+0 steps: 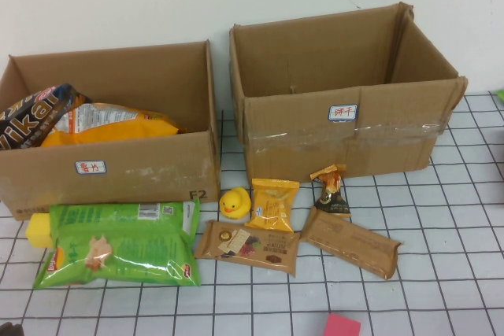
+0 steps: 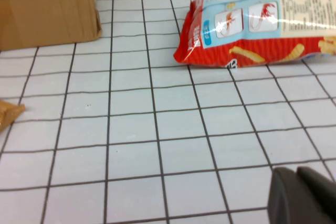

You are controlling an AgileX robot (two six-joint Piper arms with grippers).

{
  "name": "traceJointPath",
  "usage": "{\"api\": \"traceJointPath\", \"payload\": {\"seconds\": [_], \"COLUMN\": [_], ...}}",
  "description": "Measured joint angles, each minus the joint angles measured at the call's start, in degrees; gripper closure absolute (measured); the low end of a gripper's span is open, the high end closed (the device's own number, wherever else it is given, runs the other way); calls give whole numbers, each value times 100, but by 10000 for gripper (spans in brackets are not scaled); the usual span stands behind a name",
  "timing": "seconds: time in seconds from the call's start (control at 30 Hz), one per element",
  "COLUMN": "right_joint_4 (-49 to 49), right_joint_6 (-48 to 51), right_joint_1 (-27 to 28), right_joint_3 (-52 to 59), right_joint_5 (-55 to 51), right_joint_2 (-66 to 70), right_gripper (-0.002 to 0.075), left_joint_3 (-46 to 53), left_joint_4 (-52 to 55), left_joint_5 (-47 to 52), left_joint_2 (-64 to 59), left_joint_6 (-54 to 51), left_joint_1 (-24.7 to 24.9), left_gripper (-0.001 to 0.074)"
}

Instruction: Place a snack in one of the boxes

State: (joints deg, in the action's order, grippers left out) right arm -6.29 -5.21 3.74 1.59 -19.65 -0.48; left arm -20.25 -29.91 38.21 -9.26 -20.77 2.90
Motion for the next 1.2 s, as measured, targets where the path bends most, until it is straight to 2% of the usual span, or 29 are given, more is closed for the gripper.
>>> {"api": "traceJointPath", "payload": {"seconds": [0.2, 0.93, 1.07, 1.2], "right_joint_4": [-23, -23, -23, -23], "right_joint_6": [-321, -367, -377, -377], "right_joint_1": [0, 0, 0, 0], "right_joint_3": [-10, -10, -10, -10], "right_joint_5": [-45, -48, -58, -58], "right_joint_2": [0, 0, 0, 0], "right_gripper": [727, 727, 727, 727], "left_joint_3": [0, 0, 216, 960], "left_joint_4": [0, 230, 1316, 2094], "left_joint_5": [0, -48, -708, -2032], "left_joint_2": [0, 13, 181, 462], "left_joint_6": [0, -103, 543, 1208], "left_joint_1": [0, 0, -75, -307], "left_gripper": [736, 736, 737, 736]}}
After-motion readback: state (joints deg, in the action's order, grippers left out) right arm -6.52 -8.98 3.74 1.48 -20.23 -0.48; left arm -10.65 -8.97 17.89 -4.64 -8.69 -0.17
